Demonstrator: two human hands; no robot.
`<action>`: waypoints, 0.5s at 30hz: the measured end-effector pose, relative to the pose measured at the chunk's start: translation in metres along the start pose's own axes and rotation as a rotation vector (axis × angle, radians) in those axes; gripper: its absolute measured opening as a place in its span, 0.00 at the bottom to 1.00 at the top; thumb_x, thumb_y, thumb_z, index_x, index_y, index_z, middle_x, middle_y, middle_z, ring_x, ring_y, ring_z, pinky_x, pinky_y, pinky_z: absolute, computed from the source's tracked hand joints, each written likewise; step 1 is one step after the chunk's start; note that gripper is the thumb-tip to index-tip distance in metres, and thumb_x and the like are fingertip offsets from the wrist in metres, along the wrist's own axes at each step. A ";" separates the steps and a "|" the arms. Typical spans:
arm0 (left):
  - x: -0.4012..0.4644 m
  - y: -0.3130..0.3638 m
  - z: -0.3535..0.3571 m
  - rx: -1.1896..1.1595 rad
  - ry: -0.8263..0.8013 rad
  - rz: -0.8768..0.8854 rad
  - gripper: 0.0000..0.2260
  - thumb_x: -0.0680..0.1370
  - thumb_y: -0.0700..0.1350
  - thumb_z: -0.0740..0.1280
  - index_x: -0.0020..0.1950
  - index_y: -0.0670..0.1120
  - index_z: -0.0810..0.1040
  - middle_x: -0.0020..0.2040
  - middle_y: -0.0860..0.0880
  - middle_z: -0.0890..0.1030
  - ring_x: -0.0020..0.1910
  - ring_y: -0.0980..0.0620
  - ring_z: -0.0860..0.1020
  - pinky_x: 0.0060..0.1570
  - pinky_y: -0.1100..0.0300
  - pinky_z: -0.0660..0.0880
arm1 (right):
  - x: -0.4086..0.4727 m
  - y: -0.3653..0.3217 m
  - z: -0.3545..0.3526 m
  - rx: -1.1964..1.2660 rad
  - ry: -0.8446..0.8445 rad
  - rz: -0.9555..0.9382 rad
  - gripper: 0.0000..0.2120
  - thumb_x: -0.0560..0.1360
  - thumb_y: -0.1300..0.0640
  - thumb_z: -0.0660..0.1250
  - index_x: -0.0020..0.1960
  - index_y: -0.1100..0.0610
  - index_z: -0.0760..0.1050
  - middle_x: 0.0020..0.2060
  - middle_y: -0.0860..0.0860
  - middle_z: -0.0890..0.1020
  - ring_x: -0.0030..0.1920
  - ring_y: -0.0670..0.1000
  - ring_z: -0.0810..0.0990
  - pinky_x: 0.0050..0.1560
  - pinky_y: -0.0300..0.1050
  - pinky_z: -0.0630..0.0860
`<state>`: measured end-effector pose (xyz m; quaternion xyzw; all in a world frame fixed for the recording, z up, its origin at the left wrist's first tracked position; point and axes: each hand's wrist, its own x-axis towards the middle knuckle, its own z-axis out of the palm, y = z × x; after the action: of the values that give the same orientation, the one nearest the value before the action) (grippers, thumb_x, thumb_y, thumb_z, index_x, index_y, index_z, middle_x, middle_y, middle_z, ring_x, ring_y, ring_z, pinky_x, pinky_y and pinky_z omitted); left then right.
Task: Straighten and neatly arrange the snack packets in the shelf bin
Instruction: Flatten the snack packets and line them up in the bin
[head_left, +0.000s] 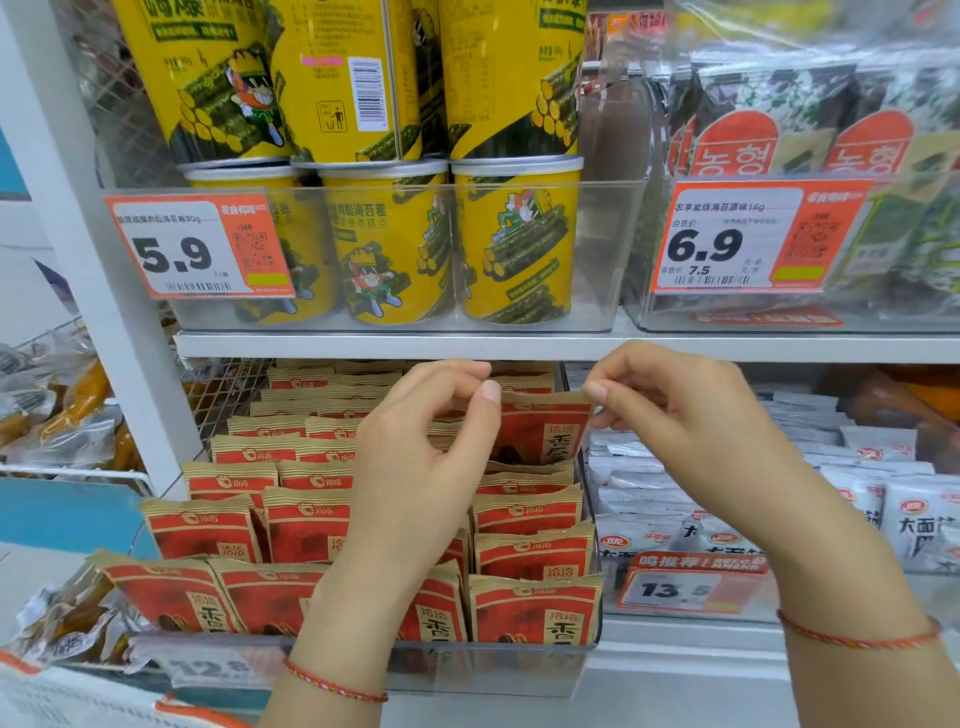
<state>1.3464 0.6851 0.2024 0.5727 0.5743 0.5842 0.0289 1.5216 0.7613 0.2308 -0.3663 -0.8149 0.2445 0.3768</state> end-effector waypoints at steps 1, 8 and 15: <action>-0.001 0.003 0.000 -0.081 0.023 -0.009 0.06 0.77 0.46 0.65 0.40 0.51 0.79 0.48 0.60 0.83 0.51 0.61 0.79 0.49 0.72 0.72 | -0.001 -0.004 -0.003 0.024 0.039 -0.024 0.09 0.77 0.58 0.66 0.40 0.48 0.76 0.31 0.45 0.82 0.37 0.39 0.81 0.44 0.42 0.77; 0.000 0.006 -0.006 -0.333 -0.147 -0.172 0.19 0.75 0.49 0.72 0.63 0.59 0.72 0.55 0.60 0.82 0.57 0.61 0.79 0.57 0.68 0.74 | -0.005 -0.017 -0.013 0.304 0.338 -0.130 0.06 0.78 0.60 0.65 0.43 0.52 0.77 0.35 0.47 0.83 0.36 0.43 0.82 0.44 0.44 0.80; 0.000 0.012 -0.004 -0.362 -0.186 -0.175 0.13 0.71 0.45 0.72 0.55 0.51 0.81 0.50 0.56 0.85 0.50 0.58 0.82 0.50 0.66 0.77 | -0.005 -0.026 -0.019 0.567 0.401 -0.111 0.04 0.76 0.59 0.65 0.45 0.54 0.79 0.33 0.47 0.84 0.33 0.45 0.82 0.41 0.41 0.81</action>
<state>1.3510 0.6781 0.2120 0.5574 0.5025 0.6178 0.2348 1.5283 0.7442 0.2574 -0.2432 -0.6431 0.3634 0.6287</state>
